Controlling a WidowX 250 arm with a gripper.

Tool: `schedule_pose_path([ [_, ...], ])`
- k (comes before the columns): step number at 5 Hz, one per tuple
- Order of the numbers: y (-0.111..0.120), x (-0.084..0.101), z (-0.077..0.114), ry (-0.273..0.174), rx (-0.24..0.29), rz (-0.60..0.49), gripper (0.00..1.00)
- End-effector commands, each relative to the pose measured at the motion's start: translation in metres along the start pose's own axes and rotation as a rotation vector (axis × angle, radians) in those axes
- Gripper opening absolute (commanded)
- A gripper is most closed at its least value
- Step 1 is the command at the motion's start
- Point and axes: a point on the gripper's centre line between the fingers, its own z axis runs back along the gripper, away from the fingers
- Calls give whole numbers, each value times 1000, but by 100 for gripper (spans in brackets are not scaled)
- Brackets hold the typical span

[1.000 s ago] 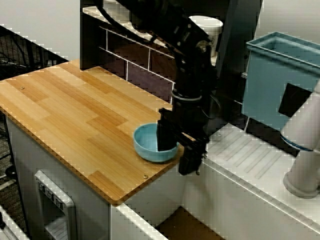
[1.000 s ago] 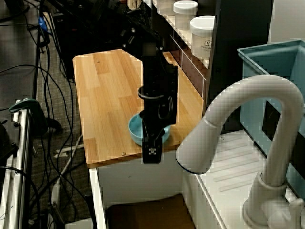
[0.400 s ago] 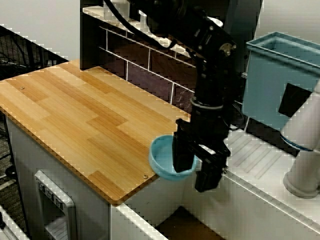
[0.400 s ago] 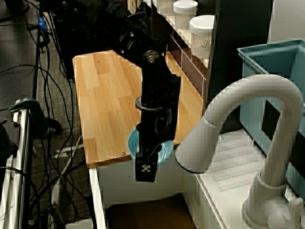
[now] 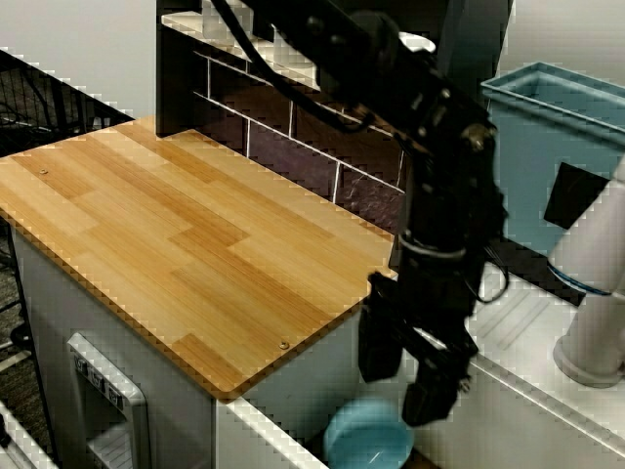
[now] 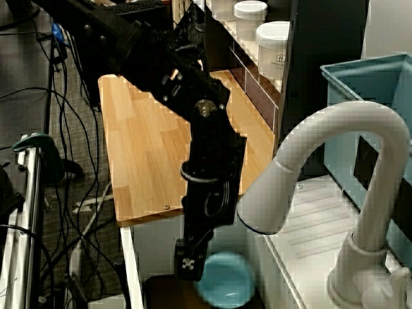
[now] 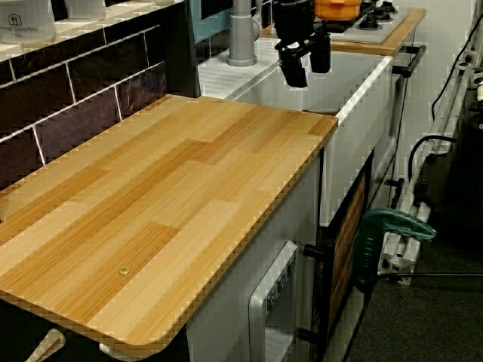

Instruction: Push into sink

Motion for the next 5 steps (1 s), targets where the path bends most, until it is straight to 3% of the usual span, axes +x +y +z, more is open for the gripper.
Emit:
schedule_pose_path([
  [1, 5, 0, 12, -36, -11, -3, 100],
  [2, 20, -2, 16, -45, 42, 11, 100],
  [5, 20, -2, 16, -45, 42, 11, 100],
])
